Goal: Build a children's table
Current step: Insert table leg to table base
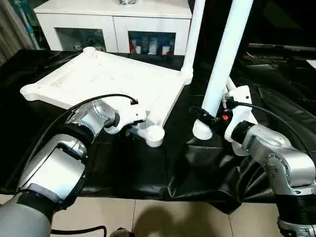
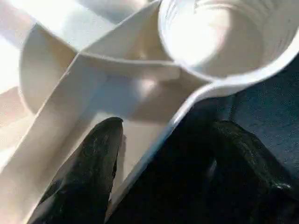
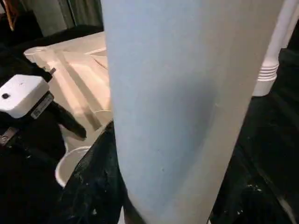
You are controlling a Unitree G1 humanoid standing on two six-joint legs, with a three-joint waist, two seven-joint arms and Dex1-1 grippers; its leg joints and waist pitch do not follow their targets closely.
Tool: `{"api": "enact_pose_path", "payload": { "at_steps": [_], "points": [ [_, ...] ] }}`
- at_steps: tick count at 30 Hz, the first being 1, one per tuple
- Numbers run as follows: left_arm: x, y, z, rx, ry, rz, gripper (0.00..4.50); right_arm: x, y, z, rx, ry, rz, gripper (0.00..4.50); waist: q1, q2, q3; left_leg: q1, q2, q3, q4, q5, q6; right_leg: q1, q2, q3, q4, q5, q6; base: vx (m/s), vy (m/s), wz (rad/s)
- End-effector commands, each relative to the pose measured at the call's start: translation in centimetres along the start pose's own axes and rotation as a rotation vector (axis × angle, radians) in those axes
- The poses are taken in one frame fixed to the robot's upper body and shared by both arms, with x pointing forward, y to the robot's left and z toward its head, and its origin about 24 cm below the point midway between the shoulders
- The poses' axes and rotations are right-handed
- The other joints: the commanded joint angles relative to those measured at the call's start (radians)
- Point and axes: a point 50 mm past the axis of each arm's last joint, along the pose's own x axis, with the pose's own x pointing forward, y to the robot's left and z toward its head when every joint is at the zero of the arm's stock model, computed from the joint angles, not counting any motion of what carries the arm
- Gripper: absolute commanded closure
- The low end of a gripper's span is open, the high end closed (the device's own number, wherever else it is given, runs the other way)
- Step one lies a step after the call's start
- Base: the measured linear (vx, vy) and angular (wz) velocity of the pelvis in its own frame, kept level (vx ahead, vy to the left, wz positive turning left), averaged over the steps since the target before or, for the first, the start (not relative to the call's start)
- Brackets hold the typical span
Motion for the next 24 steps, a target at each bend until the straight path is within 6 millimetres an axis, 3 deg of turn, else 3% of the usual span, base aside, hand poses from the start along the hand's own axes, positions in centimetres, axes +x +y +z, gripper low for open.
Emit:
{"api": "enact_pose_path", "payload": {
  "at_steps": [1, 4, 7, 13, 16, 20, 23, 24],
  "points": [
    [0.0, -0.2, -0.5, -0.020, 0.014, -0.021, 1.14, -0.1, 0.0, 0.6, -0.023, -0.020, 0.000, 2.62, 0.005, 0.004, -0.082, 0.032, 0.023, -0.007, -0.067, -0.247, -0.007, 0.054, -0.057, 0.030, -0.067, -0.061, -0.265, 0.000, 0.000, 0.00],
    [0.0, -0.2, -0.3, -0.019, 0.009, -0.031, 1.32, -0.1, -0.1, 0.7, -0.024, -0.021, 0.000, 2.62, 0.004, 0.005, -0.080, 0.034, 0.023, -0.007, -0.068, -0.259, -0.008, 0.052, -0.057, 0.030, -0.069, -0.081, -0.265, 0.000, 0.000, 0.00],
    [-0.4, -0.7, 0.9, -0.013, 0.016, -0.204, 1.50, 0.0, -0.6, 0.8, -0.043, -0.021, -0.021, 2.62, 0.006, 0.005, -0.079, 0.035, 0.026, -0.006, -0.070, -0.252, -0.012, 0.049, -0.059, 0.031, -0.070, -0.086, -0.270, 0.000, 0.000, 0.00],
    [0.7, -2.1, 1.2, -0.111, -0.025, -0.303, 1.86, 0.1, -0.6, 0.6, -0.047, -0.020, -0.028, 2.62, 0.008, 0.009, -0.080, 0.033, 0.025, -0.007, -0.069, -0.259, -0.008, 0.054, -0.060, 0.030, -0.066, -0.063, -0.285, 0.000, 0.000, 0.00],
    [1.5, -2.6, 1.3, -0.203, -0.072, -0.290, 2.17, 0.1, -0.6, 0.6, -0.047, -0.020, -0.031, 2.62, 0.007, 0.008, -0.079, 0.034, 0.024, -0.006, -0.068, -0.264, -0.005, 0.054, -0.059, 0.029, -0.068, -0.074, -0.286, 0.000, 0.000, 0.00],
    [2.2, -2.7, 1.3, -0.291, -0.105, -0.223, 2.27, 0.2, -0.6, 0.6, -0.047, -0.022, -0.032, 2.62, 0.006, 0.010, -0.078, 0.033, 0.024, -0.007, -0.069, -0.280, -0.003, 0.055, -0.059, 0.028, -0.071, -0.099, -0.284, 0.000, 0.000, 0.00],
    [2.7, -2.7, 1.6, -0.370, -0.154, -0.136, 2.53, 0.2, -0.6, 0.5, -0.050, -0.024, -0.034, 2.62, 0.001, 0.009, -0.077, 0.025, 0.020, -0.009, -0.070, -0.277, -0.002, 0.060, -0.056, 0.025, -0.069, -0.119, -0.270, 0.000, 0.000, 0.00],
    [2.8, -2.6, 1.7, -0.386, -0.169, -0.113, 2.59, 0.2, -0.6, 0.5, -0.050, -0.024, -0.034, 2.62, 0.002, 0.009, -0.077, 0.033, 0.019, -0.007, -0.068, -0.286, 0.005, 0.052, -0.057, 0.027, -0.081, -0.163, -0.260, 0.000, 0.000, 0.00]
  ]
}}
